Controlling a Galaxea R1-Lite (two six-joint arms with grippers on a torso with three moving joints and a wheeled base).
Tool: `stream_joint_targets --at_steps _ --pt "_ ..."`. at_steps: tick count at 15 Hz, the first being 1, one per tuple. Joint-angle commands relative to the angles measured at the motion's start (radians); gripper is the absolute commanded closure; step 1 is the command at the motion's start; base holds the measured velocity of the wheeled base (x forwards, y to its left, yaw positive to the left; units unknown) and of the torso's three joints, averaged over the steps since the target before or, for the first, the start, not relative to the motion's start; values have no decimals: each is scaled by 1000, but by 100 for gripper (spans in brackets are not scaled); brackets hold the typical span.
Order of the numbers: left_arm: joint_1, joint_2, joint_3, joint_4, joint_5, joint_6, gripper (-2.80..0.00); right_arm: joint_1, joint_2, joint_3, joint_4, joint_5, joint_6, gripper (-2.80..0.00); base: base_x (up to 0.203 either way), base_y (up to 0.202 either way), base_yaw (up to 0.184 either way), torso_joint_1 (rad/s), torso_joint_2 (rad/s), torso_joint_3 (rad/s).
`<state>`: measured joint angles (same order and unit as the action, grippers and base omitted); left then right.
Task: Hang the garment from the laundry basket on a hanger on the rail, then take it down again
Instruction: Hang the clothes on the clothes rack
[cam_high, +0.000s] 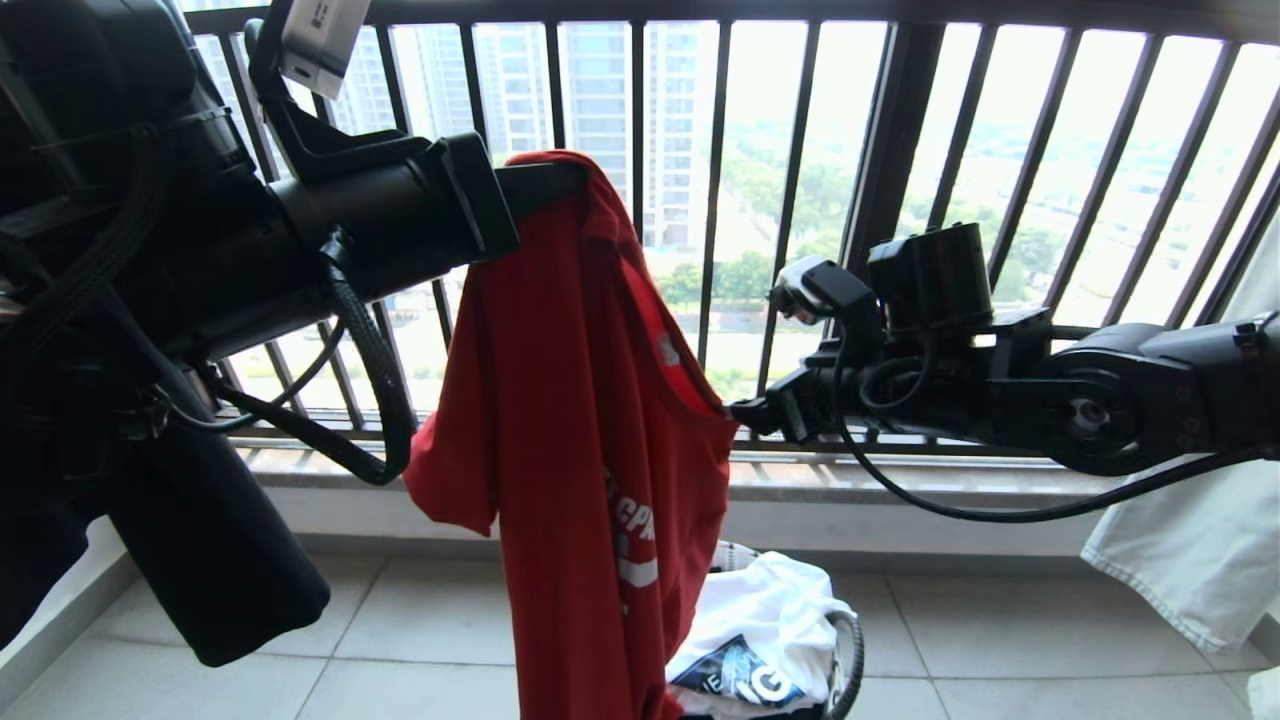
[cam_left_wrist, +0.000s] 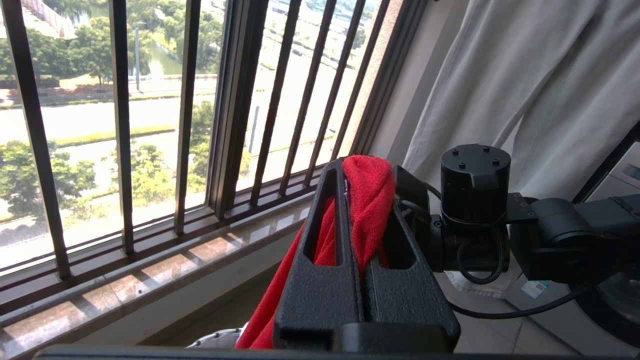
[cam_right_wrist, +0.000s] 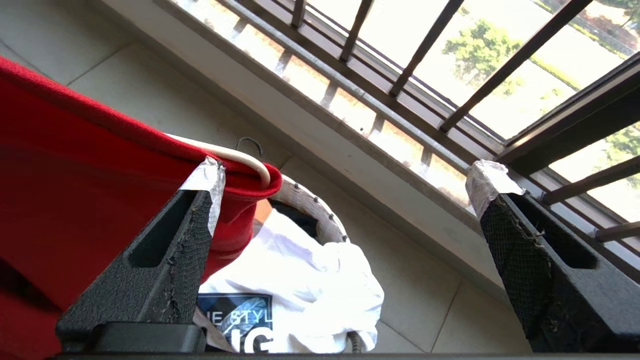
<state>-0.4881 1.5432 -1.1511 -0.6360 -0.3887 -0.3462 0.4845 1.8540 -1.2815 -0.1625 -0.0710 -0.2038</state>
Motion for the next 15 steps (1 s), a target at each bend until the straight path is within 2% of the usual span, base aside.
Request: stream_joint_targets --at_steps 1,6,15 --pt "2 -3 1 -4 -2 -2 0 -1 19 -13 -3 -14 -2 -280 0 0 0 0 0 0" --pt "2 -5 1 -4 -2 -2 0 -6 37 -29 -3 -47 -2 -280 0 0 0 0 0 0" --pt "2 -8 1 -4 -2 -4 0 13 33 -13 -3 -47 6 -280 0 0 0 0 0 0"
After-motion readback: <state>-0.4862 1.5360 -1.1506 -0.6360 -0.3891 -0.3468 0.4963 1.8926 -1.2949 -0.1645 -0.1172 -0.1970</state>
